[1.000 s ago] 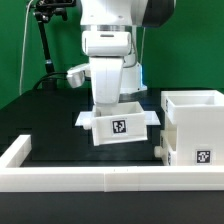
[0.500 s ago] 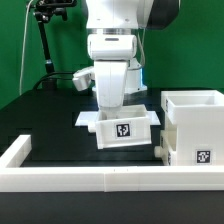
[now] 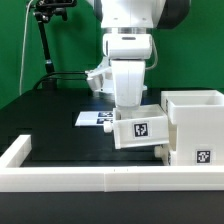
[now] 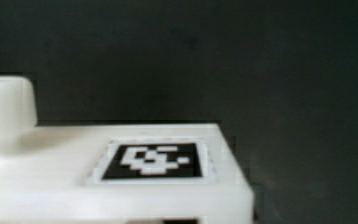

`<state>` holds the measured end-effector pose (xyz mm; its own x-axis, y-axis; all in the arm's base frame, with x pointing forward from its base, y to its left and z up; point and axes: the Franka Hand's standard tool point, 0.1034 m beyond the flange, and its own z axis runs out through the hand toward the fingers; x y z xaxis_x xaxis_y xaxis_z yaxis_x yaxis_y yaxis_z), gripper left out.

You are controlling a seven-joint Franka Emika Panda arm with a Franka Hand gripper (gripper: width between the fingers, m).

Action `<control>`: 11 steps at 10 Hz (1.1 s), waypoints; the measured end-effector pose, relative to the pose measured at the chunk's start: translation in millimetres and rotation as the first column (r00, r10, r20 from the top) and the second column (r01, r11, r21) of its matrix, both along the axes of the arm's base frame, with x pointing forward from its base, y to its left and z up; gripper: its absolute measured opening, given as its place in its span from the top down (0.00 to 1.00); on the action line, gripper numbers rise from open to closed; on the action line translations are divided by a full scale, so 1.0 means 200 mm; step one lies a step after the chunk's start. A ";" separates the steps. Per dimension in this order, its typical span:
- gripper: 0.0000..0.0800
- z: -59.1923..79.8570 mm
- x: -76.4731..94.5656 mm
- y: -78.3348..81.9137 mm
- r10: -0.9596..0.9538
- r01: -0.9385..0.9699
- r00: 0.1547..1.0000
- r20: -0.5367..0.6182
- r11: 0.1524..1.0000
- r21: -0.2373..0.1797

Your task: Assemble drawer

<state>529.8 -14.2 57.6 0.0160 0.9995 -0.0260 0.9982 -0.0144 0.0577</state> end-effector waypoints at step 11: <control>0.94 -0.03 0.00 0.03 -0.018 0.018 0.999 -0.026 1.000 -0.012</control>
Offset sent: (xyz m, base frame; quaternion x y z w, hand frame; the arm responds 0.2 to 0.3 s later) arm 0.0051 0.0075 -0.0002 0.0009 -0.0150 -0.0183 0.9997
